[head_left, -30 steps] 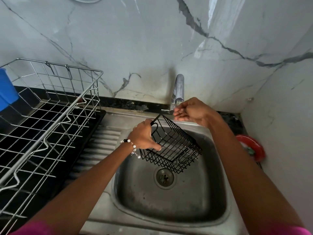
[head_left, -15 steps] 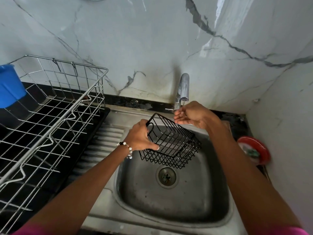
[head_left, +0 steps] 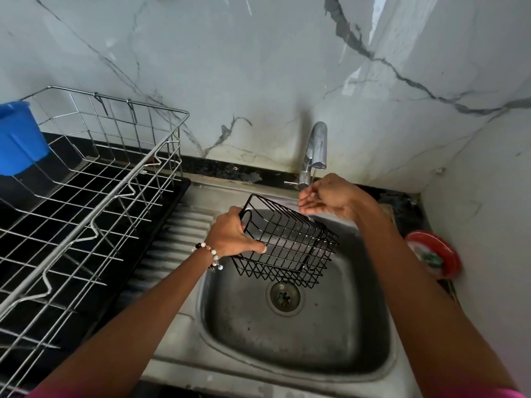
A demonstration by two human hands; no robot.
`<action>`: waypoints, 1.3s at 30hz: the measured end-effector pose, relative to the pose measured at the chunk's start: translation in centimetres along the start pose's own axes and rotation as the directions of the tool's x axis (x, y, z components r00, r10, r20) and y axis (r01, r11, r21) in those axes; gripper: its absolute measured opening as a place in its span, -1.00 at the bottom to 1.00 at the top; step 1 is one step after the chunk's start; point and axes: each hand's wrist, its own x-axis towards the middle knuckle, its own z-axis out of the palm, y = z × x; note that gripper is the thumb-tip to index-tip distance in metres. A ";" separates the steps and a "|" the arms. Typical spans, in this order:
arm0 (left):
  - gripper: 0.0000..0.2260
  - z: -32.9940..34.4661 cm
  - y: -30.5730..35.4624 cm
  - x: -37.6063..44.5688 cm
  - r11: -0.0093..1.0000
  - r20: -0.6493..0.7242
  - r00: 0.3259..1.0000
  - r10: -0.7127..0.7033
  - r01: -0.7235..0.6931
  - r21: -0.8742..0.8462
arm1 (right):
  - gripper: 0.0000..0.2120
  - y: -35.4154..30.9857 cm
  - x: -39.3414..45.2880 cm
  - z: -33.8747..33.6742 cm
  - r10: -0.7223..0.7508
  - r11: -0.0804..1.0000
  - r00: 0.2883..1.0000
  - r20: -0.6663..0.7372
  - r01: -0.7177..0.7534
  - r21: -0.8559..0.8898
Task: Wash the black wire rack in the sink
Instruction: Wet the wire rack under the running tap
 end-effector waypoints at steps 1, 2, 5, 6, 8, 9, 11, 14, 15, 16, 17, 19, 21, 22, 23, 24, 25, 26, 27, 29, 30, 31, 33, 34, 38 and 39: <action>-0.27 -0.1 -0.1 0.0 1.000 -0.001 1.000 -0.008 0.008 -0.002 | -0.74 0.0 0.0 0.0 -0.007 0.999 0.999 0.045 0.005 0.040; -0.26 -0.1 -0.3 0.0 1.000 -0.002 1.000 -0.018 0.018 -0.005 | -0.72 -0.1 -0.1 0.0 -0.012 0.996 0.996 0.091 0.004 0.087; -0.25 -0.3 -0.5 -0.2 0.998 -0.006 0.999 -0.052 0.052 -0.031 | -0.74 -0.2 0.0 0.2 0.012 0.999 1.000 0.024 -0.013 0.045; -0.26 -0.4 -0.6 -0.3 0.997 -0.009 0.998 -0.059 0.059 -0.043 | -0.76 -0.1 0.1 0.3 0.019 1.000 0.999 -0.031 -0.020 -0.003; -0.27 -0.6 -0.8 -0.4 0.996 -0.014 0.998 -0.064 0.063 -0.061 | -0.77 -0.1 0.2 0.3 0.015 1.000 0.999 -0.039 -0.015 -0.001; -0.27 -0.8 -0.9 -0.4 0.996 -0.013 0.998 -0.063 0.062 -0.065 | -0.75 -0.2 0.2 0.4 0.010 0.998 1.000 0.007 -0.010 0.056; -0.26 -1.1 -0.9 -0.4 0.996 -0.007 0.998 -0.059 0.059 -0.063 | -0.73 -0.5 0.1 0.6 0.012 0.993 0.998 0.068 -0.020 0.121; -0.26 -1.3 -1.1 -0.6 0.996 -0.008 0.999 -0.054 0.053 -0.072 | -0.79 -0.3 0.5 1.1 0.030 0.999 0.998 -0.051 -0.032 -0.029; -0.27 -1.3 -1.1 -0.6 0.996 -0.013 0.999 -0.047 0.045 -0.072 | -0.79 -0.2 0.5 1.2 0.024 0.999 0.997 -0.068 -0.026 -0.035; -0.27 -1.4 -1.2 -0.7 0.997 -0.020 0.999 -0.037 0.035 -0.067 | -0.77 -0.2 0.6 1.3 0.011 1.000 0.999 -0.044 -0.011 -0.001; -0.27 -1.5 -1.3 -0.7 0.998 -0.024 0.999 -0.029 0.027 -0.062 | -0.74 -0.2 0.7 1.3 -0.007 0.998 1.000 -0.001 0.007 0.059; -0.25 -1.6 -1.4 -0.8 0.998 -0.018 1.000 -0.020 0.019 -0.052 | -0.70 -0.3 0.6 1.4 -0.009 0.991 0.999 0.050 0.002 0.135; -0.23 -1.7 -1.5 -1.0 0.999 -0.007 1.000 -0.011 0.010 -0.043 | -0.76 0.0 0.9 1.7 0.014 0.998 1.000 -0.017 -0.013 0.054; -0.22 -1.7 -1.5 -1.1 0.999 -0.003 1.000 -0.004 0.003 -0.043 | -0.79 0.2 1.1 1.8 0.020 1.000 0.997 -0.071 -0.020 -0.005; -0.24 -1.7 -1.5 -1.3 0.999 -0.002 1.000 0.004 -0.004 -0.045 | -0.80 0.3 1.1 1.8 0.017 0.999 0.995 -0.094 -0.020 -0.030; -0.26 -1.8 -1.5 -1.4 0.999 -0.004 1.000 0.012 -0.012 -0.046 | -0.78 0.3 1.2 1.8 0.013 1.000 0.997 -0.075 -0.014 -0.015; -0.28 -1.8 -1.5 -1.6 0.999 -0.005 1.000 0.017 -0.018 -0.049 | -0.76 0.2 1.1 1.8 0.007 0.999 1.000 -0.028 -0.006 0.034; -0.29 -1.9 -1.5 -1.7 0.998 -0.005 1.000 0.020 -0.020 -0.053 | -0.74 0.1 1.1 1.9 0.008 0.996 1.000 0.015 -0.009 0.085; -0.30 -1.9 -1.5 -1.7 0.998 -0.005 1.000 0.022 -0.023 -0.057 | -0.74 0.2 1.0 1.9 0.018 0.995 1.000 0.026 -0.020 0.098; -0.31 -2.0 -1.4 -1.9 0.998 -0.013 1.000 0.028 -0.029 -0.060 | -0.80 0.6 1.4 1.8 0.028 0.999 0.998 -0.063 -0.027 0.024; -0.31 -2.0 -1.4 -1.9 0.997 -0.018 0.999 0.032 -0.033 -0.063 | -0.82 0.9 1.6 1.7 0.025 1.000 0.992 -0.120 -0.026 -0.013; -0.31 -2.0 -1.4 -1.9 0.997 -0.024 0.999 0.035 -0.036 -0.067 | -0.83 1.0 1.6 1.5 0.022 1.000 0.990 -0.137 -0.022 -0.004; -0.28 -2.0 -1.4 -1.9 0.996 -0.027 0.999 0.032 -0.034 -0.082 | -0.79 1.0 1.3 1.3 0.015 0.994 0.998 -0.055 -0.009 0.109; -0.25 -2.1 -1.5 -1.8 0.996 -0.025 0.999 0.026 -0.028 -0.090 | -0.77 1.0 1.1 1.2 0.011 0.988 1.000 -0.013 -0.009 0.153; -0.21 -1.9 -1.7 -1.8 0.993 -0.027 1.000 0.009 -0.012 -0.114 | -0.82 1.5 1.0 1.1 0.004 0.998 0.996 -0.088 0.000 0.055; -0.20 -1.9 -1.7 -1.8 0.993 -0.024 1.000 0.004 -0.007 -0.117 | -0.81 1.6 0.9 1.0 0.000 0.994 0.998 -0.056 0.006 0.112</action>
